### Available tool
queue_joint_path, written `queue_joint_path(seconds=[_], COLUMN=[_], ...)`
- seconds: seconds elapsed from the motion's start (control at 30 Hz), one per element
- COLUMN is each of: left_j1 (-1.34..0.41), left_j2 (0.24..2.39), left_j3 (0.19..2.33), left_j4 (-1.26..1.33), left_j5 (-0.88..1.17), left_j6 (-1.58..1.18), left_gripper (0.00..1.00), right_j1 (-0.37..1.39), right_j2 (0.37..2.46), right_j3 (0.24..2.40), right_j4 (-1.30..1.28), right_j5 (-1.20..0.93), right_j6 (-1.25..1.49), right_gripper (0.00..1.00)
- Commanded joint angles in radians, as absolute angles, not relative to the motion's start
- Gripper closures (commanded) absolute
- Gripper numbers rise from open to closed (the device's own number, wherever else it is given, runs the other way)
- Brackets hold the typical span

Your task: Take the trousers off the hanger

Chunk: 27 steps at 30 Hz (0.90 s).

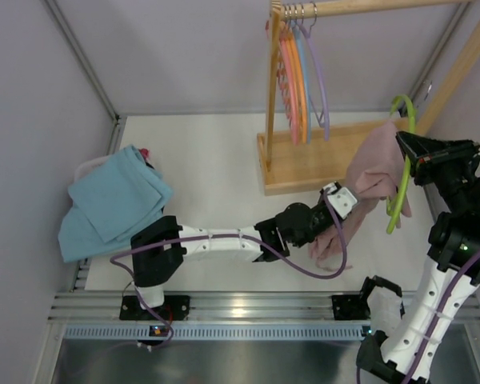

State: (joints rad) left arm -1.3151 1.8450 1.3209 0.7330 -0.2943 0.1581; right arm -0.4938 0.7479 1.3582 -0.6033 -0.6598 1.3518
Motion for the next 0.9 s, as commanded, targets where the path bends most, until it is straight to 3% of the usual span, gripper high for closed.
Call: queue_joint_path(seconds=[0.0, 0.3, 0.67, 0.87], left_j1=[-1.276, -1.278, -1.278, -1.278], left_j2=[1.760, 1.554, 1.460, 1.395], left_j3=[1.295, 1.275, 1.397, 1.430], left_j4=[0.730, 0.658, 0.542, 0.517], left_j5=[-0.327, -0.193, -0.218, -0.250], left_j6=[0.172, 0.146, 0.101, 0.097], left_gripper=[0.99, 1.00, 1.00, 1.00], right_j1=[-0.495, -0.495, -0.495, -0.495], right_j2=[0.736, 0.749, 0.802, 0.792], right_j3=[1.414, 1.228, 1.043, 0.980], right_j4=[-0.483, -0.410, -0.446, -0.472], right_j5=[-0.635, -0.632, -0.759, -0.692], right_j6=[1.348, 1.290, 1.138, 0.968], right_gripper=[1.00, 1.00, 1.00, 1.00])
